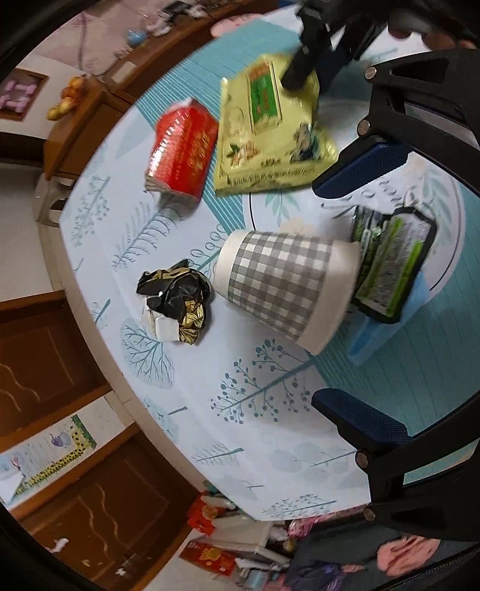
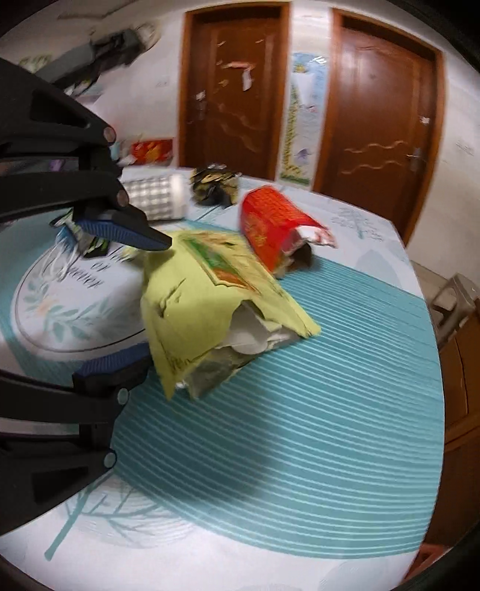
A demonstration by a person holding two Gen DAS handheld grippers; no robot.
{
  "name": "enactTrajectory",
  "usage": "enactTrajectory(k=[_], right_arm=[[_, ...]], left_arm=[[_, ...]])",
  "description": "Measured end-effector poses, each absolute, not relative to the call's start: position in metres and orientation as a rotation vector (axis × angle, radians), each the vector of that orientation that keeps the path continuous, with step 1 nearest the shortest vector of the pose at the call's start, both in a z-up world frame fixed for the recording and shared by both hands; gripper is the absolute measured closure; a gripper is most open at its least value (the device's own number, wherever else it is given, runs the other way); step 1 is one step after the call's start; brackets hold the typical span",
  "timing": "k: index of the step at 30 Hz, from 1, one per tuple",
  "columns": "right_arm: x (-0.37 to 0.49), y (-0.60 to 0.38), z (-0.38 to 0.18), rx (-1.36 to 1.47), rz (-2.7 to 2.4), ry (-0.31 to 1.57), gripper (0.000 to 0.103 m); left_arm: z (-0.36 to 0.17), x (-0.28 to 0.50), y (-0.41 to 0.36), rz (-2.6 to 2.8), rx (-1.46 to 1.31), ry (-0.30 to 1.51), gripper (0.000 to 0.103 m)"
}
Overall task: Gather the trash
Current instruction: 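Grasp the yellow-green snack bag with the right tool while the left tool grasps the paper cup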
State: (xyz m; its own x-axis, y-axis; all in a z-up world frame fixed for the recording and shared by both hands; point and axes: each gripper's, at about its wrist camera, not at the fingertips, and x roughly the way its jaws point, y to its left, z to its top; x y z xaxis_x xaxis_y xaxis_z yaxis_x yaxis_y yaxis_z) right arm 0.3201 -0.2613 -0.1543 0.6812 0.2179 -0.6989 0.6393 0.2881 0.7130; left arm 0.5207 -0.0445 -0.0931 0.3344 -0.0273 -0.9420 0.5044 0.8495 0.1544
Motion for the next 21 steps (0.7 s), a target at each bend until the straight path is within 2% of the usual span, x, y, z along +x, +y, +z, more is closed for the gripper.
enactTrajectory(k=[7,9,10,12,13,16,21], right_arm=[[0.324,-0.269,-0.158,1.345,-0.359,0.757,0.051],[0.327,-0.27,-0.158,1.349,-0.372,0.751,0.054],[0.328,-0.27,-0.159,1.349,-0.375,0.75,0.065],[0.327,-0.272,-0.161,1.356,-0.372,0.744,0.072],[0.326,-0.273,-0.161,1.357,-0.367,0.737,0.078],[0.325,-0.274,-0.156,1.331,-0.345,0.717,0.083],[0.322,-0.269,-0.134,1.188,-0.307,0.721,0.088]], left_arm=[[-0.116,0.533,-0.059,-0.336,0.532,1.204,0.002],[-0.122,0.536,-0.062,-0.325,0.543,1.213,0.005],[-0.124,0.537,-0.063,-0.322,0.544,1.218,0.009],[-0.129,0.54,-0.064,-0.313,0.543,1.236,0.017],[-0.133,0.543,-0.064,-0.304,0.539,1.252,0.027],[-0.136,0.547,-0.063,-0.295,0.513,1.263,0.031],[-0.126,0.543,-0.061,-0.326,0.484,1.227,0.051]])
